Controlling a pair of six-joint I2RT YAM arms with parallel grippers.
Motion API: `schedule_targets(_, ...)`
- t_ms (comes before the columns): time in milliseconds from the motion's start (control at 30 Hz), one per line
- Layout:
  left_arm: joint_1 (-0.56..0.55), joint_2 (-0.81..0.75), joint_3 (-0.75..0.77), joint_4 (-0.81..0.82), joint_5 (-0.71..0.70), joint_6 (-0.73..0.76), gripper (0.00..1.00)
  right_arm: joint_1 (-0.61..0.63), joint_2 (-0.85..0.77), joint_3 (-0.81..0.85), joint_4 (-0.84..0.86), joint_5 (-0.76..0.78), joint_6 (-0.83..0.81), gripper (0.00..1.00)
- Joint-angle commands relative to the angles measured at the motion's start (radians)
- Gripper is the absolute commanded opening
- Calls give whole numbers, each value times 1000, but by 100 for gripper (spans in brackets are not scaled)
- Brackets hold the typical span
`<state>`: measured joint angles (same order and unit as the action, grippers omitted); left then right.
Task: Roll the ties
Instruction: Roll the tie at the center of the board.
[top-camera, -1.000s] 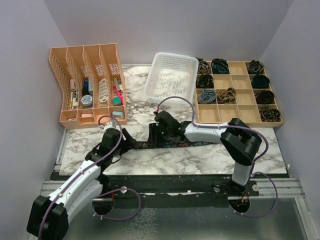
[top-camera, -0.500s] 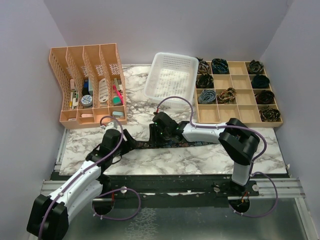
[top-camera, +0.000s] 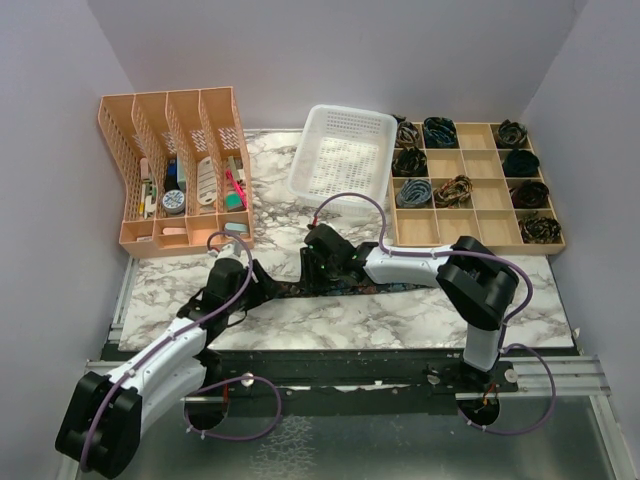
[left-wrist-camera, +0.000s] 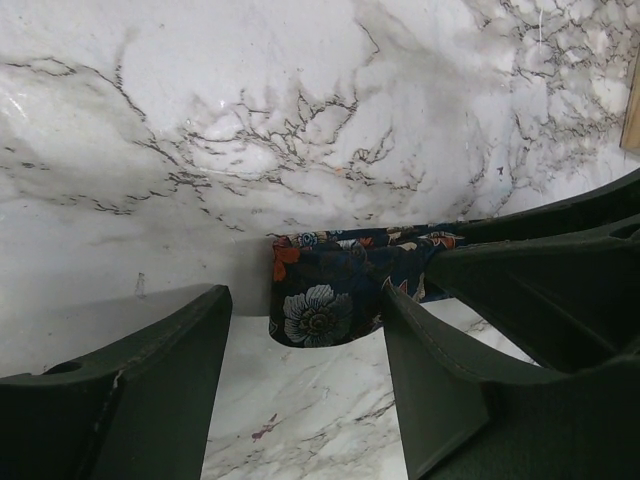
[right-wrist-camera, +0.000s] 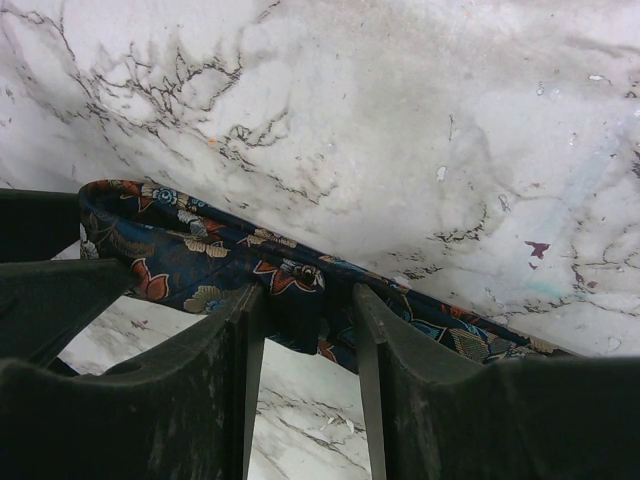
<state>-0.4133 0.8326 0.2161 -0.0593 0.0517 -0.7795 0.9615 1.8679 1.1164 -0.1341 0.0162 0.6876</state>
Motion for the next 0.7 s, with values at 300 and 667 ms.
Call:
schedule_targets(300, 5, 46, -73, 130, 59, -13, 52, 5, 50, -2, -71, 47, -8, 44)
schedule_targets(667, 5, 39, -98, 181, 65, -11, 36, 5, 41, 3, -68, 28, -10, 45)
